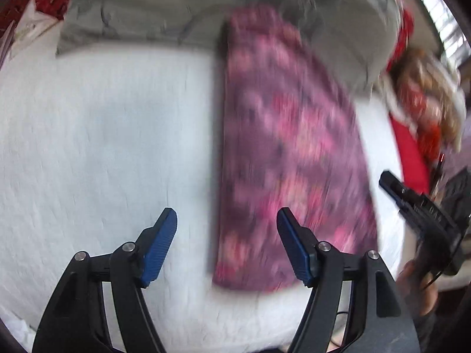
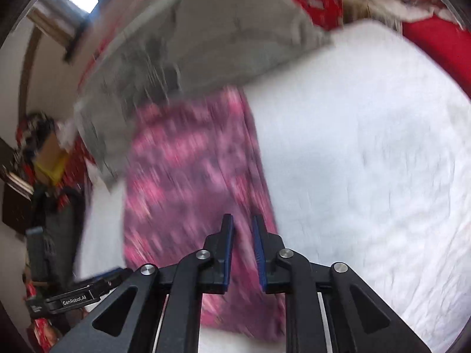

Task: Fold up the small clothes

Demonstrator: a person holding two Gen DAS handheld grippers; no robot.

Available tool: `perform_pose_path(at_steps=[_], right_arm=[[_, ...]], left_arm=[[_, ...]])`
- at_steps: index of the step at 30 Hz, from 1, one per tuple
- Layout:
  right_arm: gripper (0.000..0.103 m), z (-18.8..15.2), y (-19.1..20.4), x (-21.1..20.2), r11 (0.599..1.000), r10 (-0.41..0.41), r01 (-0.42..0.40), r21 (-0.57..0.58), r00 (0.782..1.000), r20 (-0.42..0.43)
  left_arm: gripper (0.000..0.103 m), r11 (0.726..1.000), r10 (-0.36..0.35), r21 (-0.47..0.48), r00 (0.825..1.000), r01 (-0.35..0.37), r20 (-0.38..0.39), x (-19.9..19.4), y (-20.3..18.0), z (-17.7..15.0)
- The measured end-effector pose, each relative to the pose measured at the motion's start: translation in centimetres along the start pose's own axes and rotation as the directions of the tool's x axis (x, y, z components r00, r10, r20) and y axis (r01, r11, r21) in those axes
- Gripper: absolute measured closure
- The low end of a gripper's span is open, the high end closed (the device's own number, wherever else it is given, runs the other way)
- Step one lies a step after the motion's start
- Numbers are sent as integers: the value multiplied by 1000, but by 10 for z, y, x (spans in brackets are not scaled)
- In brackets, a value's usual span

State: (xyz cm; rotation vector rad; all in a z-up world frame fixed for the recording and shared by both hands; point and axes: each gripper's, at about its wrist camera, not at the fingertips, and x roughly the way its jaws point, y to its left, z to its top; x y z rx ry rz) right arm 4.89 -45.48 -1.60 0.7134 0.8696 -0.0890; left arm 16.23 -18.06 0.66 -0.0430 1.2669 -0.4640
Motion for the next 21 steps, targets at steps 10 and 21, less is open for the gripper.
perform_pose_path(at_steps=[10, 21], right_arm=[[67, 81, 13, 78, 995, -27, 23, 96, 998, 50], [73, 76, 31, 63, 992, -81, 90, -88, 991, 106]], left_arm=[[33, 999, 9, -43, 1000, -9, -5, 58, -13, 95], [26, 988, -98, -117, 995, 100, 26, 43, 19, 75]])
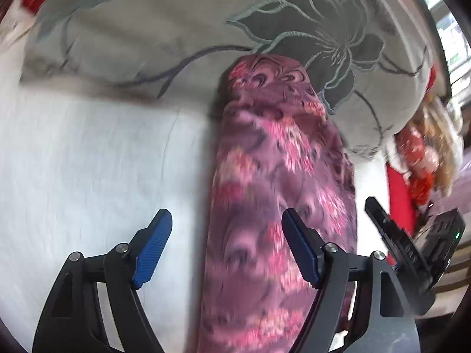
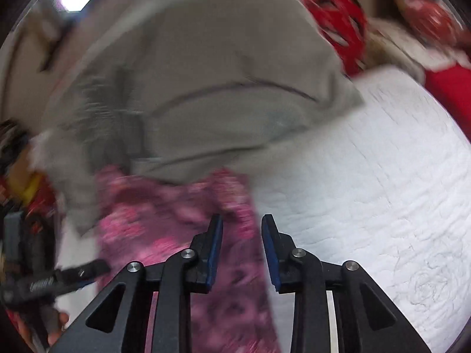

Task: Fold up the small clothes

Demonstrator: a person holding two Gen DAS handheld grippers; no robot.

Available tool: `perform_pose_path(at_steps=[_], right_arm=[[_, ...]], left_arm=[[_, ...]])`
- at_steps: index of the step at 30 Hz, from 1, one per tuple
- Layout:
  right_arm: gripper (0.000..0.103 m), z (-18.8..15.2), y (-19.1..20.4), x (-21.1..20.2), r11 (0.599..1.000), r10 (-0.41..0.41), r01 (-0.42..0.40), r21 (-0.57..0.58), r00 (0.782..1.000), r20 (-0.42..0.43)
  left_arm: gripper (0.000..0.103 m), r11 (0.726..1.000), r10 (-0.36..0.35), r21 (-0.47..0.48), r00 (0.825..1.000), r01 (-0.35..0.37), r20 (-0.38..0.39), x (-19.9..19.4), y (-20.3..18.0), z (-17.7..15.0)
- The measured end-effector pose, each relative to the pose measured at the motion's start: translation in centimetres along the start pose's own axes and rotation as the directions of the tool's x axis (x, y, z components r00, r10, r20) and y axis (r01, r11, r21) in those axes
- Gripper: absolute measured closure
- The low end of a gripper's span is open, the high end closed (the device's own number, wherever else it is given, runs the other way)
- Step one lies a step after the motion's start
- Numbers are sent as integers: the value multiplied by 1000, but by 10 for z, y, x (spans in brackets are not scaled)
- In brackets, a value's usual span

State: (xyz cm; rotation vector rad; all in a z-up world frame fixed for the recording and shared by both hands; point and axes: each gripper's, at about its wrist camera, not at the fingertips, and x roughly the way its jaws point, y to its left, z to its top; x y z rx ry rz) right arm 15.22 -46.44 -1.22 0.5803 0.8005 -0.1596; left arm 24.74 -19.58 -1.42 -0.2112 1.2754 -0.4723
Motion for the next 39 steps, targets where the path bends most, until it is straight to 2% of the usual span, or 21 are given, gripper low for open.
perform_pose_path(at_steps=[2, 5, 6, 8, 11, 12, 13, 14, 16, 17, 18, 23, 26, 29, 30, 31, 33, 36, 37, 38, 39], right_arm=[[73, -12, 9, -6, 997, 68, -68, -44, 998, -12], [72, -33, 17, 17, 990, -9, -10, -143, 991, -130], [72, -33, 25, 6, 985, -40, 24, -174, 995, -90], [69, -32, 29, -1, 985, -42, 26, -168, 995, -90], [67, -45, 35, -28, 978, 41, -50, -201, 998, -48], [63, -52, 37, -30, 974, 35, -46, -222, 998, -56], [63, -60, 37, -26, 968, 10, -30, -249, 997, -81], [59, -74, 38, -16, 953, -64, 22, -303, 990, -127], [49, -84, 34, -22, 932, -87, 46, -360, 991, -99], [42, -77, 33, -29, 925, -149, 106, -366, 985, -90], [42, -77, 33, -29, 925, -149, 106, -366, 985, -90], [41, -37, -12, -44, 996, -43, 36, -80, 996, -84], [41, -28, -32, -25, 995, 70, -60, 81, 990, -120], [41, -33, -30, 6, 988, 129, -111, 107, 976, -174], [41, -38, -30, 10, 980, 177, -160, 120, 974, -143], [41, -38, -30, 10, 980, 177, -160, 120, 974, -143], [39, -33, -26, 24, 957, 265, -240, 164, 952, -152], [35, -30, -17, 36, 958, 268, -246, 144, 950, -161], [37, -29, -13, 37, 963, 257, -238, 129, 953, -162], [44, -29, -10, 38, 967, 244, -226, 118, 956, -165], [56, -29, -5, 36, 973, 226, -213, 93, 960, -163]], left_arm=[[26, 1000, 9, -30, 999, -10, -37, 12, 8, -19], [25, 997, 61, 55, 998, -60, -20, 10, -5, -27], [26, 995, 72, 70, 997, -69, -34, 5, -8, -30], [26, 995, 43, 87, 999, -41, -17, -15, -12, -37], [26, 990, 82, 116, 996, -84, 25, -26, -12, -56], [25, 986, 115, 123, 993, -116, 15, -21, -9, -61], [23, 978, 158, 139, 987, -154, -21, -9, -6, -71], [23, 977, 159, 148, 987, -154, -21, -5, -6, -72], [23, 973, 160, 167, 987, -160, 11, -13, -10, -75], [24, 974, 150, 171, 989, -146, -7, -16, -10, -74], [24, 979, 130, 164, 991, -125, -21, -18, -9, -72], [24, 999, -20, 44, 999, 22, -48, -23, 9, -43], [24, 994, -109, 4, 986, 110, -124, -3, 5, -30], [23, 990, -143, -17, 977, 142, -159, 17, 5, -26], [19, 989, -148, -17, 977, 148, -154, 17, 8, -25], [19, 987, -160, -15, 976, 159, -146, 15, 9, -23], [19, 985, -170, -11, 976, 170, -139, 13, 8, -22], [19, 987, -163, -26, 977, 161, -135, 17, 6, -18], [21, 987, -161, -34, 978, 158, -132, 14, 8, -19], [25, 987, -158, -40, 979, 155, -126, 16, 6, -19], [40, 988, -152, -38, 981, 148, -123, 26, -5, -17]])
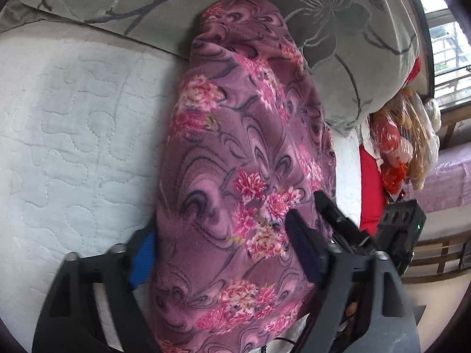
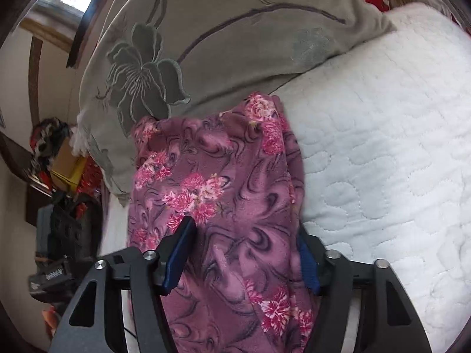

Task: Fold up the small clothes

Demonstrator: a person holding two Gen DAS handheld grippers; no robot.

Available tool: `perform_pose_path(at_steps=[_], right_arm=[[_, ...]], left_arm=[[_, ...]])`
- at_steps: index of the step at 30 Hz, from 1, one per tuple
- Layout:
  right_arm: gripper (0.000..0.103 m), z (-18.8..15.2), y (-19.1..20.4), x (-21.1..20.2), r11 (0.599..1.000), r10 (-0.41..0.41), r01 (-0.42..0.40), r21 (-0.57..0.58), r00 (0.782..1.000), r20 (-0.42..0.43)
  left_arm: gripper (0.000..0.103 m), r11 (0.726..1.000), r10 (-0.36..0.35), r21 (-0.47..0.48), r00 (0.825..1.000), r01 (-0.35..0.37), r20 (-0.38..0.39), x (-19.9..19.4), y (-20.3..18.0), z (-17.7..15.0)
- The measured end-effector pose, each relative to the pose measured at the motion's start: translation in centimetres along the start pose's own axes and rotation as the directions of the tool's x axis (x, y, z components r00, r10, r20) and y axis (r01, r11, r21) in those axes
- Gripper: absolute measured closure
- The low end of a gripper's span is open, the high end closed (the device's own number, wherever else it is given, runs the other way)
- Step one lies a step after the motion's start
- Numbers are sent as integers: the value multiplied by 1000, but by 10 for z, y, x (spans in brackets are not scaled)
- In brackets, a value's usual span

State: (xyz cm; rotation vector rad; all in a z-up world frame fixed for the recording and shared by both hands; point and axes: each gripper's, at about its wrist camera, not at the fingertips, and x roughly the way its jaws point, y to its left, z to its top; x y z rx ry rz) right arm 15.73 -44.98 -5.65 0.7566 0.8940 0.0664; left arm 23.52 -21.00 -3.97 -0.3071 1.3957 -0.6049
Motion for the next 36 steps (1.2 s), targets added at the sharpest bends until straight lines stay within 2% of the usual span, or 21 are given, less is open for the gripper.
perform_pose_path(at_steps=[1, 3, 4, 6, 8, 15, 25, 36], right_arm=[[60, -2, 1, -1, 1000, -10, 10, -14, 1000, 0], [73, -5, 4, -6, 999, -27, 28, -42, 999, 19], [74, -6, 4, -10, 998, -23, 24, -49, 999, 31], [76, -9, 8, -21, 998, -16, 20, -64, 998, 53], [76, -12, 17, -32, 997, -16, 21, -78, 997, 72], [77, -36, 60, -69, 991, 16, -4, -134, 996, 87], [77, -97, 103, -99, 988, 57, -48, -148, 997, 59], [76, -130, 119, -80, 987, 29, -30, -158, 1000, -7]], left_arm=[[55, 1000, 15, 6, 1000, -15, 0, -4, 4, -1], [69, 999, 26, 22, 1000, -26, -3, -8, 8, -3], [76, 1000, 6, 15, 1000, -6, -2, -13, 11, -4], [80, 999, -36, -11, 999, 36, -5, -23, 19, -6], [81, 997, -62, -36, 998, 61, -10, -33, 22, -11], [81, 995, -84, -53, 996, 85, 15, -74, 32, -48], [81, 1000, -13, -24, 996, 15, 89, -129, 42, -104], [81, 998, 42, -41, 995, -39, 86, -125, 69, -117]])
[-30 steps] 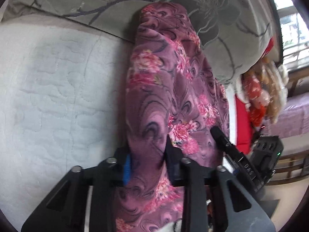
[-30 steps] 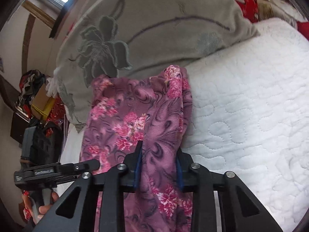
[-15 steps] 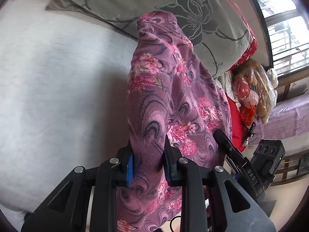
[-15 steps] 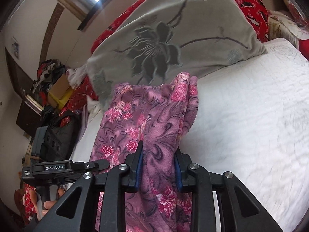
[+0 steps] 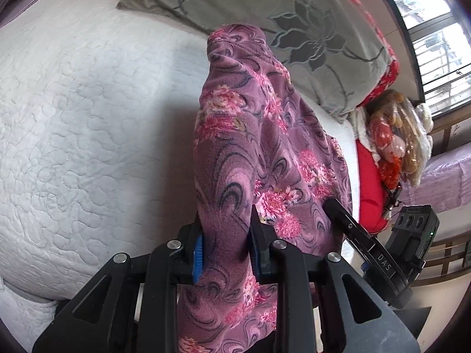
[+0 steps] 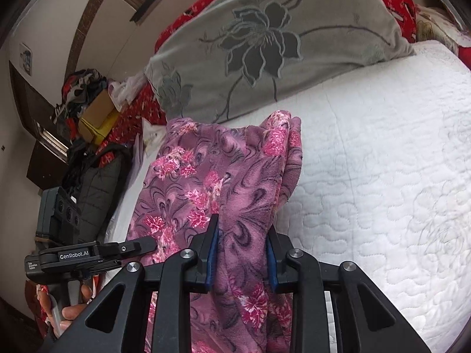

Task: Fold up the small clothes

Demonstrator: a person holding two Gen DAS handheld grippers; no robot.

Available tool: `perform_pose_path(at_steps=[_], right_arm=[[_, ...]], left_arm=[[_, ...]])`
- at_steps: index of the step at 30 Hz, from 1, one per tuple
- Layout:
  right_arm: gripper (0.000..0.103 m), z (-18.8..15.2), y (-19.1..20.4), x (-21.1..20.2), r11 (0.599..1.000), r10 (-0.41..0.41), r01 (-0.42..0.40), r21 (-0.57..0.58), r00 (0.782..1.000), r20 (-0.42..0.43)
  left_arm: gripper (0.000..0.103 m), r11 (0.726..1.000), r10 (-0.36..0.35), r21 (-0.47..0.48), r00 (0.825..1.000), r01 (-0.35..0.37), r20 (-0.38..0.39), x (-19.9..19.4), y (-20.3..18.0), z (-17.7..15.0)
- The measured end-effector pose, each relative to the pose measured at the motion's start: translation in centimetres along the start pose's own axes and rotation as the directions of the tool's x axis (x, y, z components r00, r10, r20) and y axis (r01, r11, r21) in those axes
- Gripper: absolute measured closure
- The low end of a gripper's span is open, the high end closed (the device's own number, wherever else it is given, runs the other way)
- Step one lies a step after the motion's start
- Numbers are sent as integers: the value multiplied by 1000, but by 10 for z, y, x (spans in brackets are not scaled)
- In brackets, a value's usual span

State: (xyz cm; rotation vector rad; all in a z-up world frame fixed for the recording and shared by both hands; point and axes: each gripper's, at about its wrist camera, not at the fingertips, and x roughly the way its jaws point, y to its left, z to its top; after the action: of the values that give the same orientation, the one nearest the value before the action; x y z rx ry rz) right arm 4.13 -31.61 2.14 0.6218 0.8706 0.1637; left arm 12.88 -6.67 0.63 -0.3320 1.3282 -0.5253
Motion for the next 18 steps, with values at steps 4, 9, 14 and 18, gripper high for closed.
perform_pose_path(at_steps=[4, 9, 14, 18], right_arm=[[75, -12, -16, 31, 997, -82, 83, 5, 993, -90], [61, -13, -44, 39, 989, -113, 124, 83, 984, -135], [59, 24, -24, 19, 987, -150, 149, -60, 988, -23], [69, 39, 4, 39, 971, -123, 124, -203, 992, 17]], left_arm=[[73, 996, 57, -61, 997, -61, -61, 33, 25, 2], [71, 996, -53, -77, 998, 50, -35, 19, 42, 5], [71, 997, -64, 44, 994, 61, 88, 0, 6, 31], [69, 988, 30, 145, 994, -45, 103, 33, -28, 63]])
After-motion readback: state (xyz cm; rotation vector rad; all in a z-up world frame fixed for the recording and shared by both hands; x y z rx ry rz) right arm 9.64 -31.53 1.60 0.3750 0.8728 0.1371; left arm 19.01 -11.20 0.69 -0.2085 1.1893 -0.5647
